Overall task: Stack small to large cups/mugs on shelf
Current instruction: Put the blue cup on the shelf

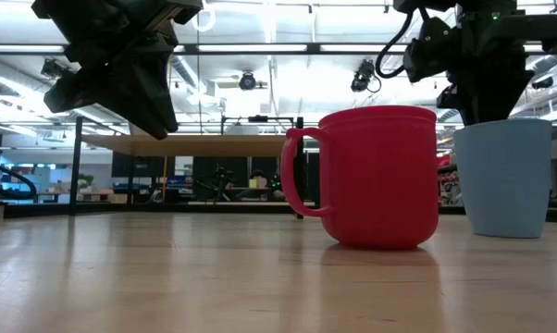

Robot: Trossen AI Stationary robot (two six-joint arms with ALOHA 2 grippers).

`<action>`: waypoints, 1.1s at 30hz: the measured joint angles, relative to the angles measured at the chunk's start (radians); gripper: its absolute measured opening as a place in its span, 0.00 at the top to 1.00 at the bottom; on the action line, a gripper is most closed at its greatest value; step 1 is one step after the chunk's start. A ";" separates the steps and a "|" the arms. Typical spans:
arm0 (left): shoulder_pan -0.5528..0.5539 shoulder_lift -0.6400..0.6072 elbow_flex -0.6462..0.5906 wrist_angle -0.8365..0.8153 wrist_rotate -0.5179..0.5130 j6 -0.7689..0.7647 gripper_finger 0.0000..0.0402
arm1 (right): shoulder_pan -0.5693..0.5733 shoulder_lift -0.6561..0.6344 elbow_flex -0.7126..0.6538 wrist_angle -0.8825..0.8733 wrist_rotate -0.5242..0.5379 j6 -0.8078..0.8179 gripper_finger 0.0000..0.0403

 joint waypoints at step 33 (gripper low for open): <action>0.000 0.000 0.000 -0.026 -0.010 0.031 0.93 | -0.299 0.040 0.513 -0.459 0.006 -0.209 0.99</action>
